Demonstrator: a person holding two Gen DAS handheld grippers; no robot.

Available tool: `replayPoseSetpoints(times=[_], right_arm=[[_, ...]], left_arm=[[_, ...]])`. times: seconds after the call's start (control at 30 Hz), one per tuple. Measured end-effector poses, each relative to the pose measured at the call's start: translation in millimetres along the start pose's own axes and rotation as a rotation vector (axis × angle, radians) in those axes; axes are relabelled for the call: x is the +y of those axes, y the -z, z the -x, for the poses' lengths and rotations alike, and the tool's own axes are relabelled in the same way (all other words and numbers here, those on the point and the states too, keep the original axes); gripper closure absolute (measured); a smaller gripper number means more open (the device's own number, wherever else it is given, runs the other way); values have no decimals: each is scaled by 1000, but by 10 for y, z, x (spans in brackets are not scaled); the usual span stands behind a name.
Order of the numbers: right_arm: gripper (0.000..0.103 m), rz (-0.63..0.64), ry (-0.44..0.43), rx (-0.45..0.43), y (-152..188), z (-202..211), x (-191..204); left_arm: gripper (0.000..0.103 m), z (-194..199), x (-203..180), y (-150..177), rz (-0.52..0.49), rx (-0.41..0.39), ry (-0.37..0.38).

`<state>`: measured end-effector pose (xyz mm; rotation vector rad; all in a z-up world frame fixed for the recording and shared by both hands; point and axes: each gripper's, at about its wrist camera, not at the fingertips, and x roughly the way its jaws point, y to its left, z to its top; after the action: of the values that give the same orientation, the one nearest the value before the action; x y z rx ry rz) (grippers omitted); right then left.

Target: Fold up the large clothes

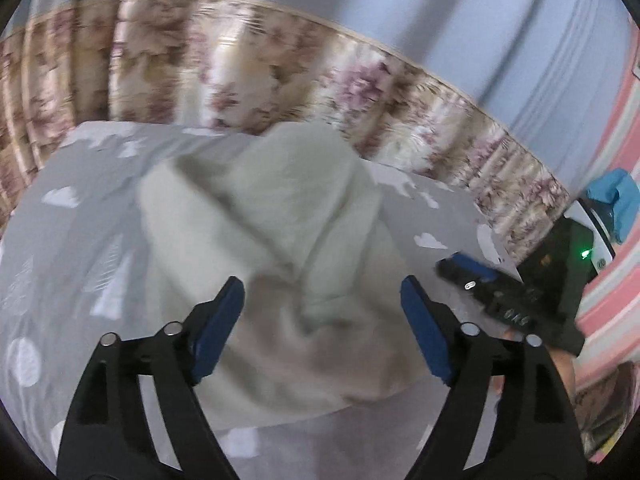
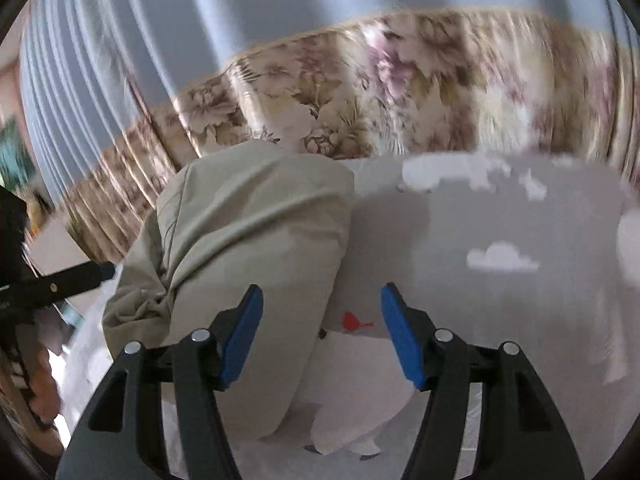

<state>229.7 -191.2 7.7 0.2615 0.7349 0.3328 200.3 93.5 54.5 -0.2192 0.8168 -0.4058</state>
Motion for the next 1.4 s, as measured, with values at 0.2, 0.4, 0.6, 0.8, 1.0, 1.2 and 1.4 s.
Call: replayPoseSetpoints(times=[0.2, 0.4, 0.6, 0.8, 1.0, 1.2, 1.4], right_arm=[[41, -33, -58, 30, 207, -187, 35], [41, -24, -110, 7, 224, -134, 137], [42, 116, -154, -42, 168, -67, 662], [42, 254, -102, -12, 199, -207, 1042], [42, 251, -74, -45, 123, -55, 925], [42, 136, -40, -43, 66, -32, 527], [42, 131, -33, 5, 144, -232, 468]], left_arm=[[54, -692, -46, -1, -31, 115, -106], [98, -577, 160, 21, -34, 89, -37], [101, -39, 243, 55, -129, -15, -160], [101, -89, 761, 209, 1, 45, -165], [80, 66, 423, 0, -42, -21, -107], [45, -235, 157, -180, -77, 19, -92], [57, -796, 381, -139, -9, 144, -59]])
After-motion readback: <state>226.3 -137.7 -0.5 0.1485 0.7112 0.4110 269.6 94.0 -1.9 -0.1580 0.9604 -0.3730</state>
